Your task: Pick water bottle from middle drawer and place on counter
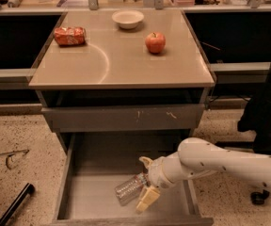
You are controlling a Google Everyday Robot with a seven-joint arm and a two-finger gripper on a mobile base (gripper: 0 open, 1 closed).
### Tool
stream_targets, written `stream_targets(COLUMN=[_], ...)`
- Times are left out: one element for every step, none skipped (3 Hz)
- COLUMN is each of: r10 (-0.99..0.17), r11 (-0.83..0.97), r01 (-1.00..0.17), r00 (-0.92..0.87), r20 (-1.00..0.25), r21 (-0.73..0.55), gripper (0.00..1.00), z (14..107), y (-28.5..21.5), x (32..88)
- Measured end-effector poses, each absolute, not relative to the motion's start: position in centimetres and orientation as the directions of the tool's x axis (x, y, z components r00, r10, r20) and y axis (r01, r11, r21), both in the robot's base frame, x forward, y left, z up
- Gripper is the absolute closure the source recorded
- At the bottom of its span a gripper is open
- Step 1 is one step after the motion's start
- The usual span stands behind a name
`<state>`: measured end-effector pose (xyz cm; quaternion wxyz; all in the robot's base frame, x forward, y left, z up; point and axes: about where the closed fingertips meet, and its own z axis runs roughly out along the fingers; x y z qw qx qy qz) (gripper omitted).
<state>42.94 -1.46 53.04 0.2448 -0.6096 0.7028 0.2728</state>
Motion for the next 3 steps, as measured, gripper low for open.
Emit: stream_targets(r10=[-0.739, -0.713, -0.713], r11=[0.154, 0.235, 0.235], r01=[-0.988, -0.968, -0.968], r00=[-0.108, -0.109, -0.109], r20=[-0.665, -0.693, -0.693], r21=[-0.011, -0.089, -0.089], gripper=[0.0, 0.0, 0.0], z=[49.9, 47.0, 47.0], y=[-0.3, 0.1, 0.1], x=[46.2, 49.6, 49.6])
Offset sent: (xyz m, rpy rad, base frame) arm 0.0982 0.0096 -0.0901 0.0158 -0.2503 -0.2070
